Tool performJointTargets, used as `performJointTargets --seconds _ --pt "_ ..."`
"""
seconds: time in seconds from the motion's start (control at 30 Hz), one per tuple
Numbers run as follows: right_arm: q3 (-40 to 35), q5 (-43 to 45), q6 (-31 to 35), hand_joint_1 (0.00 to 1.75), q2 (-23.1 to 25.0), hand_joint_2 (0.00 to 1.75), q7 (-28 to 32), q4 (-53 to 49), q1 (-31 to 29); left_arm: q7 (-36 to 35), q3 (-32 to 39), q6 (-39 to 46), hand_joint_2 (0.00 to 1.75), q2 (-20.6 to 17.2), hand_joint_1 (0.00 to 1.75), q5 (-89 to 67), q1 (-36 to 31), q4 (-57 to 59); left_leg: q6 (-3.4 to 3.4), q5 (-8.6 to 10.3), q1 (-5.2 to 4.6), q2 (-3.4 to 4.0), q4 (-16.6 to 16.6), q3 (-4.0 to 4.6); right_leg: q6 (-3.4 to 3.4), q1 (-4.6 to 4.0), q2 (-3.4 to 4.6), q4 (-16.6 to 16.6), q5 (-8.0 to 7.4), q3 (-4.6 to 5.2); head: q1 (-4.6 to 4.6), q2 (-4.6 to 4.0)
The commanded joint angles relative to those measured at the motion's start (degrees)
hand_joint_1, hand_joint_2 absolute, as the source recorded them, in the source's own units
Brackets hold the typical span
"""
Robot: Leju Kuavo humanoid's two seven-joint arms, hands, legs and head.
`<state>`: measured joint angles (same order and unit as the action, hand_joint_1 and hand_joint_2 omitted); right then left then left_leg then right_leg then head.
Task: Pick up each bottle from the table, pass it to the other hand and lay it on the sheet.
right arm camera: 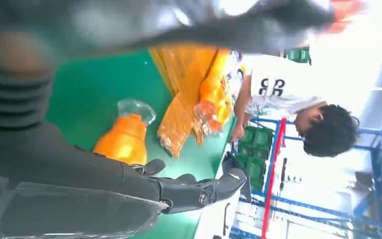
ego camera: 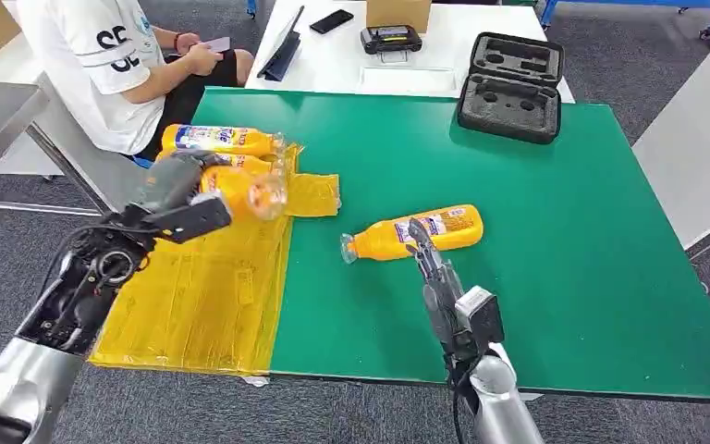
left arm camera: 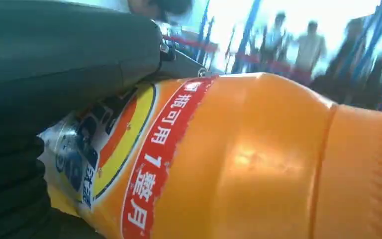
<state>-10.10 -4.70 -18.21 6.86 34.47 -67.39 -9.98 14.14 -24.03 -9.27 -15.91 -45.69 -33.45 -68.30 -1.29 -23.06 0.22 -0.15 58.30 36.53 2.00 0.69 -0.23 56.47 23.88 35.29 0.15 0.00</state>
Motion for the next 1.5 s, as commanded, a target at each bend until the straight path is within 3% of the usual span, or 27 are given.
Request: performJointTargets --seconds 0.03,0.37,0.5,0.8,1.0,1.5 --pt "3.9 0.3 -0.7 0.0 0.1 1.75 -0.3 -2.8 0.5 -0.1 -14.8 -5.2 1.75 -4.1 1.75 -3.0 -7.1 14.1 0.09 -0.14 0.05 -0.08 0.0 -0.28 -0.1 -0.06 -0.07 0.0 0.17 -0.3 -0.04 0.0" --pt "3.9 0.3 -0.7 0.0 0.1 1.75 -0.3 -2.7 0.7 0.1 -15.0 -5.7 1.75 -3.9 1.75 -2.7 -7.4 14.5 0.06 -0.09 0.03 -0.02 0.0 -0.22 -0.06 -0.09 -0.02 0.0 0.1 -0.22 -0.04 0.0" --pt "3.1 -0.1 -0.6 0.0 0.2 1.75 -0.1 -2.3 1.1 0.4 -18.4 -7.3 1.75 -4.6 1.75 -1.4 -8.2 17.4 0.04 -0.07 0.04 -0.03 0.0 -0.17 -0.04 -0.06 -0.04 0.0 0.08 -0.17 -0.04 0.0" --pt "2.2 -0.5 -0.9 0.0 0.0 1.75 0.4 1.1 -0.1 -0.2 -24.6 -8.8 1.75 -0.7 1.75 -2.3 -15.0 28.1 0.06 -0.05 0.1 -0.23 0.0 -0.16 -0.06 -0.12 -0.24 0.0 0.11 -0.24 -0.04 0.0" --pt "0.6 -0.5 -0.8 0.0 0.3 1.75 0.8 4.3 -2.2 -0.6 -26.5 -7.5 1.75 -0.3 1.75 -3.6 -14.7 35.3 0.04 -0.05 0.03 0.01 0.0 -0.2 -0.04 -0.05 0.03 -0.1 0.04 -0.2 -0.04 0.0" --pt "-1.3 -0.2 -0.9 0.0 0.6 1.75 1.3 8.5 -4.9 0.5 -25.8 -9.3 1.75 -0.7 1.75 -3.4 -13.6 38.9 0.07 -0.13 0.07 0.06 0.0 -0.34 -0.07 -0.1 0.07 0.0 0.1 -0.34 -0.04 0.0"
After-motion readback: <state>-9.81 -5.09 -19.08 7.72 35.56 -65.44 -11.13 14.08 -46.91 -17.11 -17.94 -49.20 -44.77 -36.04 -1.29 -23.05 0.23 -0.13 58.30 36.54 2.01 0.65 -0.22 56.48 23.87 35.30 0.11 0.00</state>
